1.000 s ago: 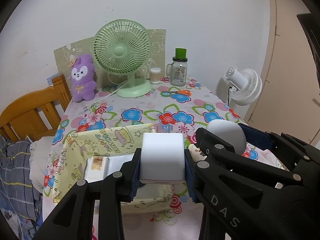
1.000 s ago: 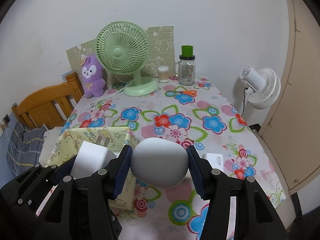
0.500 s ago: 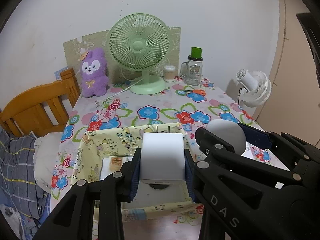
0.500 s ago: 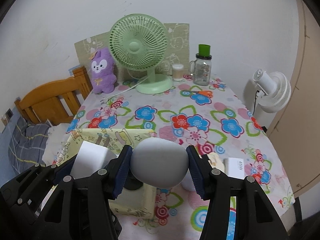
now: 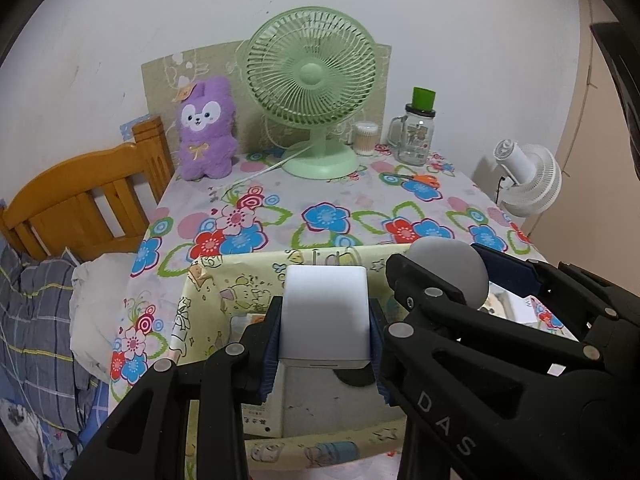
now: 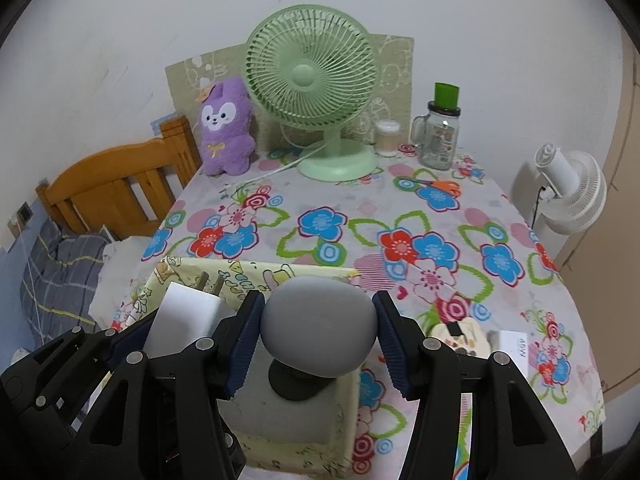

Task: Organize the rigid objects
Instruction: 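Carry the white square pad with the left tool while the right tool carries the white oval over the box, then lower the white pad into the box and open the left tool while the right tool releases the oval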

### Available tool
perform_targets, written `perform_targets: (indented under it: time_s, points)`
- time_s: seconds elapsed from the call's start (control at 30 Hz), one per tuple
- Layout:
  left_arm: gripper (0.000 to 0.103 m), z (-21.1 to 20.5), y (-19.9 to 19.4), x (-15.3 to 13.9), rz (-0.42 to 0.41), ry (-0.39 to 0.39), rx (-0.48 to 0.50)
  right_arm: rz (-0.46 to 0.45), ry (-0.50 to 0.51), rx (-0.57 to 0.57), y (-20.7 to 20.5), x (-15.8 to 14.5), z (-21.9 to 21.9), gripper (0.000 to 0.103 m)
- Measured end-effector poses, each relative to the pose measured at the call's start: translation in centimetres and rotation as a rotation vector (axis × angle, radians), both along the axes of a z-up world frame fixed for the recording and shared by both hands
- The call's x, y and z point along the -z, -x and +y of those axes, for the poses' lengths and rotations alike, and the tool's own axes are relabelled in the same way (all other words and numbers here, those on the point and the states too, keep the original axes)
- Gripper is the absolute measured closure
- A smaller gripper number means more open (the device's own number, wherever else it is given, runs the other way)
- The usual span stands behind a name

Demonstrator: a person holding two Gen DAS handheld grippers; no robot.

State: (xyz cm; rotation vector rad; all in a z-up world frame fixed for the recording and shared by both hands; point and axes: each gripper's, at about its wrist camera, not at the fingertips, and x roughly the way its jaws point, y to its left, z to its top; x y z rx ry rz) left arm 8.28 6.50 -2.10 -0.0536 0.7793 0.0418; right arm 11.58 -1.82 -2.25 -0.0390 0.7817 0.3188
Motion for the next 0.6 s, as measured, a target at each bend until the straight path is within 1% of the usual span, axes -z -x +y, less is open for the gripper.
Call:
perform_targets:
  time_s: [0.3,0.6]
  points:
    - [0.063,1.2,-1.8,1.4,0.047,0.012,-0.005,0.041,0.003,-0.022,-2.2,1.6,1.4,0.044]
    - [0.063,1.8,-3.2,2.7,0.095,0.039,-0.010,0.048,0.036,-0.035,-3.6,2.6,2.1,0.044]
